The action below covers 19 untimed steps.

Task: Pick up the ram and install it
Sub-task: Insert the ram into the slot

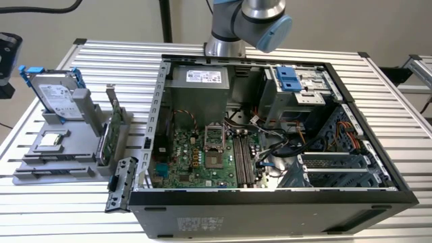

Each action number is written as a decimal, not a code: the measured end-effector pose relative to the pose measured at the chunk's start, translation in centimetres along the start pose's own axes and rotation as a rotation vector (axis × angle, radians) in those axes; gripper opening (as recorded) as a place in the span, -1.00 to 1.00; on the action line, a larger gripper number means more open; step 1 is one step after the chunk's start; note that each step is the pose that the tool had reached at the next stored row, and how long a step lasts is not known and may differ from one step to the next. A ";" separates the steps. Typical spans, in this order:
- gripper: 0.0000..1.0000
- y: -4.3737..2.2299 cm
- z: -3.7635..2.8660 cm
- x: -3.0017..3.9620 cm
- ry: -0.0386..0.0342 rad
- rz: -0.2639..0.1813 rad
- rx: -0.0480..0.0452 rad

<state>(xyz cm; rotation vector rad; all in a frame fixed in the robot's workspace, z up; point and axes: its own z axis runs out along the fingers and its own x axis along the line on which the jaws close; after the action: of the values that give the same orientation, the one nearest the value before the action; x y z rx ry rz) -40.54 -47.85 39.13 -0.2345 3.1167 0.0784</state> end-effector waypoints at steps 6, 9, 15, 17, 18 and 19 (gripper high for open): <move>-1.00 0.00 0.00 0.00 0.0015 -0.032 -0.0006; -1.00 0.00 0.00 0.00 0.0021 -0.042 -0.0008; -1.00 0.00 0.01 -0.01 0.0029 -0.061 -0.0012; -1.00 0.00 0.01 0.00 0.0032 -0.066 -0.0013; -1.00 0.00 0.01 0.00 0.0033 -0.068 -0.0013; -1.00 0.00 0.01 0.00 0.0034 -0.071 -0.0013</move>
<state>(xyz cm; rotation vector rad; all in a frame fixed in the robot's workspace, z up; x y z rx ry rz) -40.54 -47.85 39.12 -0.3450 3.1081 0.0793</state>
